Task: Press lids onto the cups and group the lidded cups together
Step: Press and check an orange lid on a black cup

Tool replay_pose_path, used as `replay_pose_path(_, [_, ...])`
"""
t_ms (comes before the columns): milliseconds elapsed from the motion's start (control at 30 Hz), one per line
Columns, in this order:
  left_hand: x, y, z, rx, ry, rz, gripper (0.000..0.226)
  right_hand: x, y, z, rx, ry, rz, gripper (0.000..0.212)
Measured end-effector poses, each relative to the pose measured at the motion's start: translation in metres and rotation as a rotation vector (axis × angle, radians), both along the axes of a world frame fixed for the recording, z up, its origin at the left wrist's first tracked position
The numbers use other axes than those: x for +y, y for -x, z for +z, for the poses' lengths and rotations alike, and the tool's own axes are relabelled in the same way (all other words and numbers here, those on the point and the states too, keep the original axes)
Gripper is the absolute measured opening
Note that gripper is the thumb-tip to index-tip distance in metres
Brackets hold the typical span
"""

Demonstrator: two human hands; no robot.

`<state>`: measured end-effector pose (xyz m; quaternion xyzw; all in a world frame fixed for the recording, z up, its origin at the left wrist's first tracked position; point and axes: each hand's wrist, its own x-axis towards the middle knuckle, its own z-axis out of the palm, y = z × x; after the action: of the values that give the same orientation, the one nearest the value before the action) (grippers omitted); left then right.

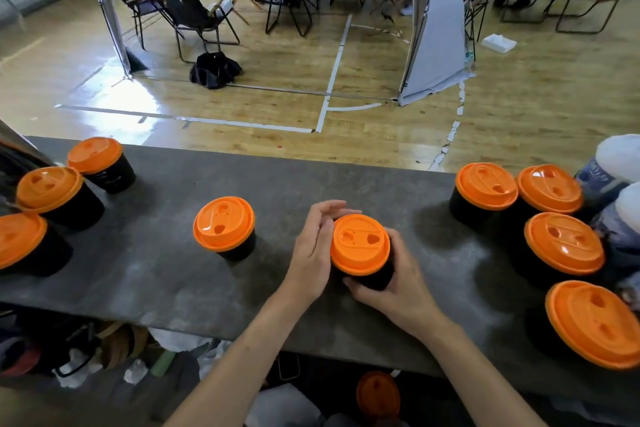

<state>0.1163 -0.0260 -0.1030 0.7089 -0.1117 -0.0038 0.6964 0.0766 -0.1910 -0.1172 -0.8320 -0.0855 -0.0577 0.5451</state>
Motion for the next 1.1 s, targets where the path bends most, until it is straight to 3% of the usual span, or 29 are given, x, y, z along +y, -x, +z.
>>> replay_pose_path(133, [-0.01, 0.012, -0.001, -0.013, -0.082, 0.106, 0.031, 0.004, 0.002, -0.001, 0.002, -0.042, -0.017, 0.093])
replay_pose_path(267, [-0.015, 0.023, -0.005, -0.054, -0.159, 0.19, 0.034, 0.009, 0.002, 0.003, 0.023, -0.018, -0.058, 0.09])
replay_pose_path(533, [-0.008, -0.01, 0.003, 0.13, -0.063, -0.077, 0.044, 0.0, 0.0, -0.005, 0.038, -0.011, -0.032, 0.088])
replay_pose_path(700, [-0.015, 0.005, -0.005, 0.037, -0.076, 0.04, 0.04, 0.006, 0.001, -0.001, 0.039, -0.068, -0.087, 0.099])
replay_pose_path(867, [-0.017, 0.016, -0.012, -0.02, -0.101, 0.132, 0.04, 0.005, 0.002, 0.0, 0.049, -0.07, -0.138, 0.088])
replay_pose_path(1100, [-0.012, -0.016, 0.006, 0.136, -0.015, -0.114, 0.043, -0.002, 0.001, 0.0, 0.05, -0.033, -0.048, 0.08])
